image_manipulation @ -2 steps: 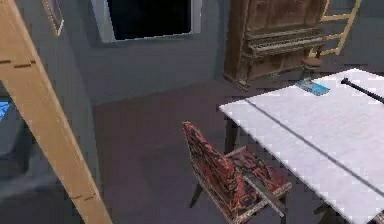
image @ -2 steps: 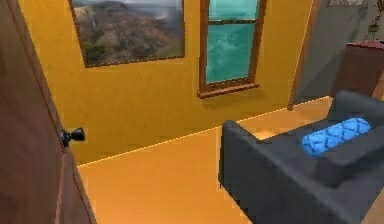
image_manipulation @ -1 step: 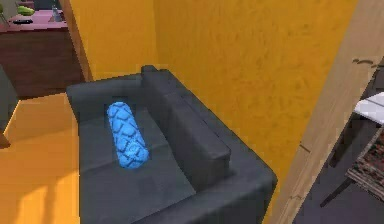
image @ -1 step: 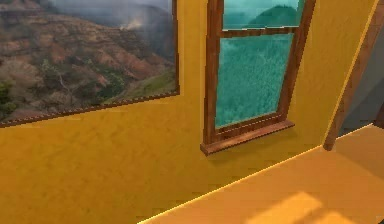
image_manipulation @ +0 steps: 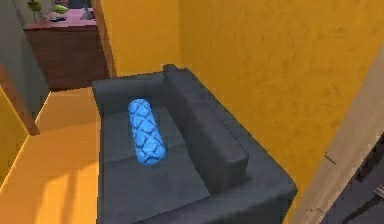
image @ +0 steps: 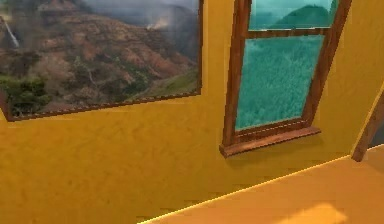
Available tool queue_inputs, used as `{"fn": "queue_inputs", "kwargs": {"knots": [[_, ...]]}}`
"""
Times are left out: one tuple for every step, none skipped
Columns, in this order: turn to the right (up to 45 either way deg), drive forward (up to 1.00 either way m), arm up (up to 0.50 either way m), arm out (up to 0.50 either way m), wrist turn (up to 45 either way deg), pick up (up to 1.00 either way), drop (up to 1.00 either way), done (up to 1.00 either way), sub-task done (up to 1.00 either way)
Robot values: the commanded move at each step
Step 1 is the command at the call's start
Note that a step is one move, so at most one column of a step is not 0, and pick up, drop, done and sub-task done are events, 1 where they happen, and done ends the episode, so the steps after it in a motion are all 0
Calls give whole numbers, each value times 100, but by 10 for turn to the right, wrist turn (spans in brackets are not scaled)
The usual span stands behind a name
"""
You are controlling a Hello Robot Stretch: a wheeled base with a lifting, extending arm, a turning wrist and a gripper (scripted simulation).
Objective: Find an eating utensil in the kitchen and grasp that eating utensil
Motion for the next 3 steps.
{"fn": "queue_inputs", "kwargs": {"knots": [[0,30,0,0,0,0,0,0,0],[210,0,0,0,0,0,0,0,0],[30,0,0,0,0,0,0,0,0]]}}
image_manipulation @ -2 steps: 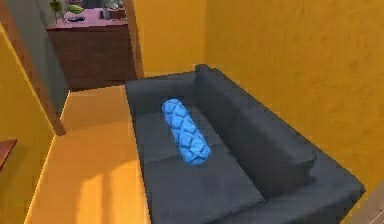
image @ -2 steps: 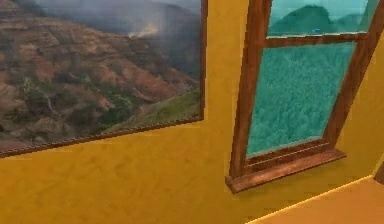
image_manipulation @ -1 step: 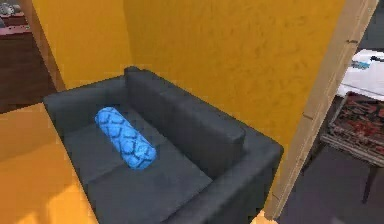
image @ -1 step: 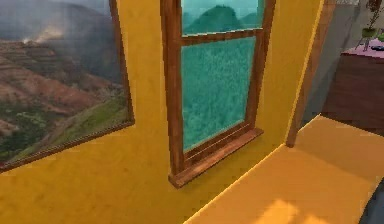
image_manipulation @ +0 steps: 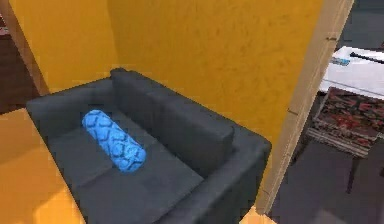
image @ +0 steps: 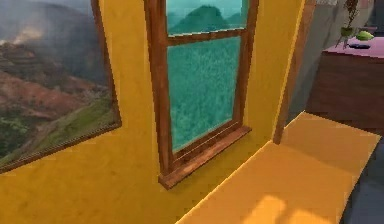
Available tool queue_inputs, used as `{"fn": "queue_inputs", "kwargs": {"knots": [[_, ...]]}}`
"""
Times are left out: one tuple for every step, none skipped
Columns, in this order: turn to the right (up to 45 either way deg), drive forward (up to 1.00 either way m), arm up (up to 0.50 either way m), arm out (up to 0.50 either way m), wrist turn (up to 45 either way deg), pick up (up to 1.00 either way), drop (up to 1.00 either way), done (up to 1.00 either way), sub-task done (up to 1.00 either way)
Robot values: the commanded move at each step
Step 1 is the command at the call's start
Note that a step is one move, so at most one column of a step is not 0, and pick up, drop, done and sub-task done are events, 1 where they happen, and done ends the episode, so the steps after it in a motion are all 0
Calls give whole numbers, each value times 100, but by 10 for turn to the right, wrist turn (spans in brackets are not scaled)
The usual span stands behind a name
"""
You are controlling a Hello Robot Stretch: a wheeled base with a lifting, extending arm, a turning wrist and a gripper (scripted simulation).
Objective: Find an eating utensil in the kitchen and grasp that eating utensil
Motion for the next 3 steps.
{"fn": "queue_inputs", "kwargs": {"knots": [[0,25,0,0,0,0,0,0,0],[420,0,0,0,0,0,0,0,0],[0,100,0,0,0,0,0,0,0]]}}
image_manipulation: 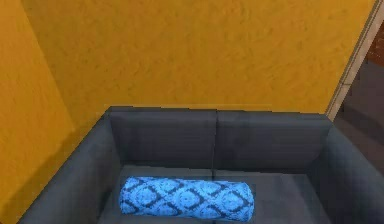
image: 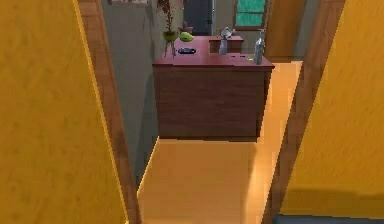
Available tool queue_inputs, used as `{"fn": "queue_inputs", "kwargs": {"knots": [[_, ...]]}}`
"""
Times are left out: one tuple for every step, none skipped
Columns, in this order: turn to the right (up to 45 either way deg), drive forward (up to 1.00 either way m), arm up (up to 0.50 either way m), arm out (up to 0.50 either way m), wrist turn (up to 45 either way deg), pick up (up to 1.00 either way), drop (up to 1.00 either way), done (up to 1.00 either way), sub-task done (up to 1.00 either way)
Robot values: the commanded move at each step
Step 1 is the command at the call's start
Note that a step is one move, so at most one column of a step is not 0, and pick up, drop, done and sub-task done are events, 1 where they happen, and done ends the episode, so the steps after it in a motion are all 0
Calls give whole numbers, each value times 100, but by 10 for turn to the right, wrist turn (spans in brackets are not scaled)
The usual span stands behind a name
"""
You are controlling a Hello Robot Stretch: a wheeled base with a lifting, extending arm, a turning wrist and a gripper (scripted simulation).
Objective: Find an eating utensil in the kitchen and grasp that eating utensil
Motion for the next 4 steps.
{"fn": "queue_inputs", "kwargs": {"knots": [[60,0,0,0,0,0,0,0,0],[0,65,0,0,0,0,0,0,0],[0,85,0,0,0,0,0,0,0],[-450,0,0,0,0,0,0,0,0]]}}
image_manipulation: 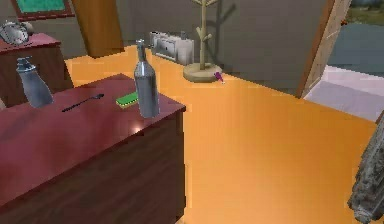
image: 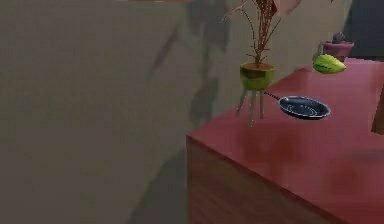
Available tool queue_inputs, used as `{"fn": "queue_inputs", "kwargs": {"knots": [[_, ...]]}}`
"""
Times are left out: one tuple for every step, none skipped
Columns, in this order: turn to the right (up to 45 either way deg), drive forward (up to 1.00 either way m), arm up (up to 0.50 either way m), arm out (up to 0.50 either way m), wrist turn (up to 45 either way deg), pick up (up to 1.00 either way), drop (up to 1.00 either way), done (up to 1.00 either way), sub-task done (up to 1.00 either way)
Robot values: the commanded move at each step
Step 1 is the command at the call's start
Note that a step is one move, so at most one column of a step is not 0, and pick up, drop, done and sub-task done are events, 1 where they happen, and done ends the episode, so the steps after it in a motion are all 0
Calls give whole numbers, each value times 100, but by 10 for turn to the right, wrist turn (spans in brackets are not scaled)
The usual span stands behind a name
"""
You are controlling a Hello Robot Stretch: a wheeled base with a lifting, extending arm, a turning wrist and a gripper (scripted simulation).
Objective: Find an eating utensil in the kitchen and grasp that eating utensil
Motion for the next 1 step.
{"fn": "queue_inputs", "kwargs": {"knots": [[-240,0,0,0,0,0,0,0,0]]}}
